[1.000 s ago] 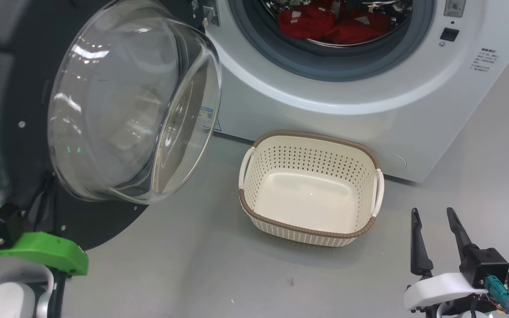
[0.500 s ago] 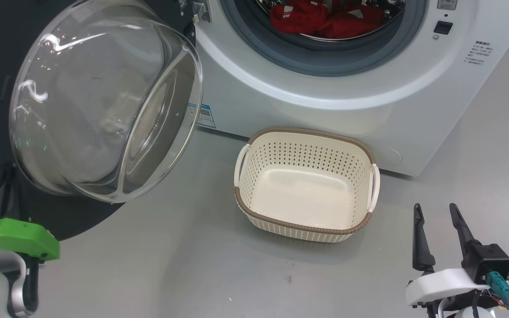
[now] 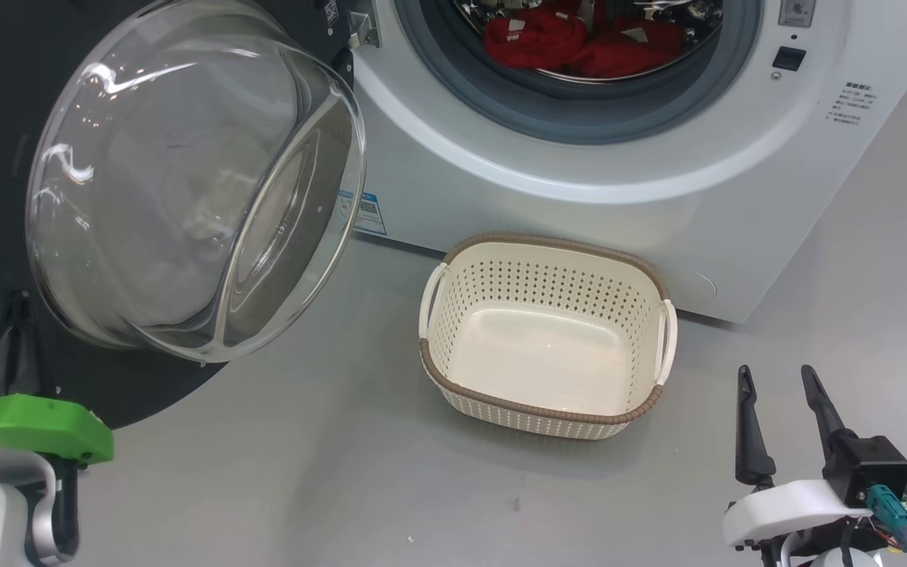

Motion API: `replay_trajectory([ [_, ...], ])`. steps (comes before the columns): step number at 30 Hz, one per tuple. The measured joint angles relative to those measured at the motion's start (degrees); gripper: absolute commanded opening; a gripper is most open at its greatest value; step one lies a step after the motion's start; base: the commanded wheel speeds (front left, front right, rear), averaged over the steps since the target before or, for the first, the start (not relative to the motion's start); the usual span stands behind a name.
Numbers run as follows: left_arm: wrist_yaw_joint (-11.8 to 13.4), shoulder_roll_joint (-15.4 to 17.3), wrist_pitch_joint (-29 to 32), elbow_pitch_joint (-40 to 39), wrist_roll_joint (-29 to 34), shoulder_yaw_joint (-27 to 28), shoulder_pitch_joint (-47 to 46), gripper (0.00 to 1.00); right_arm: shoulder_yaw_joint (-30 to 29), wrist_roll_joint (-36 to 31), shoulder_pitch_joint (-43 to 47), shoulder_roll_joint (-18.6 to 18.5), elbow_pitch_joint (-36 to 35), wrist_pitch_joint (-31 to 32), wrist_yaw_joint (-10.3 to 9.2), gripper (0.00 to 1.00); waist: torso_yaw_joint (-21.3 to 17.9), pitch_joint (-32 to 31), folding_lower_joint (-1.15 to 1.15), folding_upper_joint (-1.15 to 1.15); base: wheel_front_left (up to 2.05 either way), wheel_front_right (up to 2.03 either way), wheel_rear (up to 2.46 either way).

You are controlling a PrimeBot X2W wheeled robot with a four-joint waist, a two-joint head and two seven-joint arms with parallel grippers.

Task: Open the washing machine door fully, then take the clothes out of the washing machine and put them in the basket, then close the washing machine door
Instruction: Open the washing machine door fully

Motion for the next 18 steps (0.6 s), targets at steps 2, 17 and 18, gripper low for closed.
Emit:
replay_trajectory([
  [2,0.0,-0.1,-0.6,-0.5,0.1,-0.2,0.1,0.0,0.0,0.0,0.0,0.0,0.0,0.0,0.0,1.0,0.1,-0.2,0.0,0.0,0.0,0.0,0.0],
  [17,-1.1,-1.6,-2.8,-9.9,3.2,-5.9,5.4,0.0,0.3,-0.1,0.1,0.0,0.5,0.0,0.07,1.0,-0.2,-2.0,0.0,0.0,0.0,0.0,0.0],
  [18,-1.2,-1.7,-2.8,-10.9,3.5,-6.6,5.8,0.0,0.4,-0.2,0.1,0.0,0.6,0.0,0.07,1.0,-0.4,-2.1,0.0,0.0,0.0,0.0,0.0],
])
